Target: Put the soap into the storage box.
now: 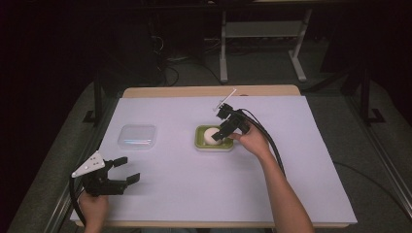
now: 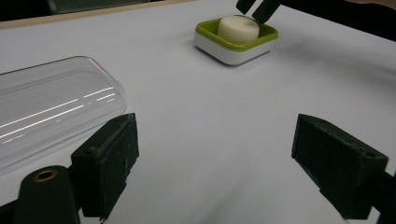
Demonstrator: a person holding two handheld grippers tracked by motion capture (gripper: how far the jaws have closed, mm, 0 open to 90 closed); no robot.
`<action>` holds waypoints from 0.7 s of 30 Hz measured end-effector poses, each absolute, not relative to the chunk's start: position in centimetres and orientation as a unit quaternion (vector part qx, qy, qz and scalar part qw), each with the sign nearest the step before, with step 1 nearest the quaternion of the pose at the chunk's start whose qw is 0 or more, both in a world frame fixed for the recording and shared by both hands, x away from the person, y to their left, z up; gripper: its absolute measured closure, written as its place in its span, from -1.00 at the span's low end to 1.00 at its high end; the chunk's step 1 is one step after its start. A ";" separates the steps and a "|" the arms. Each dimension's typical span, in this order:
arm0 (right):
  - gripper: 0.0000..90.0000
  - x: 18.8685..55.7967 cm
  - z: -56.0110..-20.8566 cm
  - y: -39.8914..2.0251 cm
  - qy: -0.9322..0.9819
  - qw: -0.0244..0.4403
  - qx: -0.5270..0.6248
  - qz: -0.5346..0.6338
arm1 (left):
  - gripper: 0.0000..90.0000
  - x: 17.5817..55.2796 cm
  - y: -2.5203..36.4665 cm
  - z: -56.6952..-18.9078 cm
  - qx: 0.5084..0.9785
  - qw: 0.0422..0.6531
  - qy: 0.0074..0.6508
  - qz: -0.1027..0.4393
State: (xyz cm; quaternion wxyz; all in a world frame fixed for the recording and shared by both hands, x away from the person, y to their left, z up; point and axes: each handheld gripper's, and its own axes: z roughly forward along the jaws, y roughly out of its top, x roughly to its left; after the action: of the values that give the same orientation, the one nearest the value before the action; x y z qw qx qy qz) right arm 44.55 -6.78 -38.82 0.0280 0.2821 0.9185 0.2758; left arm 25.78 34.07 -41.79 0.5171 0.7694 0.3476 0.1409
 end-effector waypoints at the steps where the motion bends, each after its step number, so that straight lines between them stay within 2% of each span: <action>1: -0.24 44.6 -38.8 -6.8 0.918 0.028 0.282 0.276 | -0.68 25.8 34.1 -41.8 0.770 0.516 0.348 0.140; 21: -0.23 43.0 -38.8 -7.9 0.918 0.027 0.278 0.282 | -0.68 25.8 33.9 -41.8 0.771 0.515 0.347 0.140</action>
State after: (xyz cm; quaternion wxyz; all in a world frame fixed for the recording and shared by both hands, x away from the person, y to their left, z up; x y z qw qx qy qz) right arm 43.03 -7.95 -38.81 0.0266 0.2775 0.9179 0.2824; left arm 25.81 33.92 -41.82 0.5151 0.7713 0.3468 0.1397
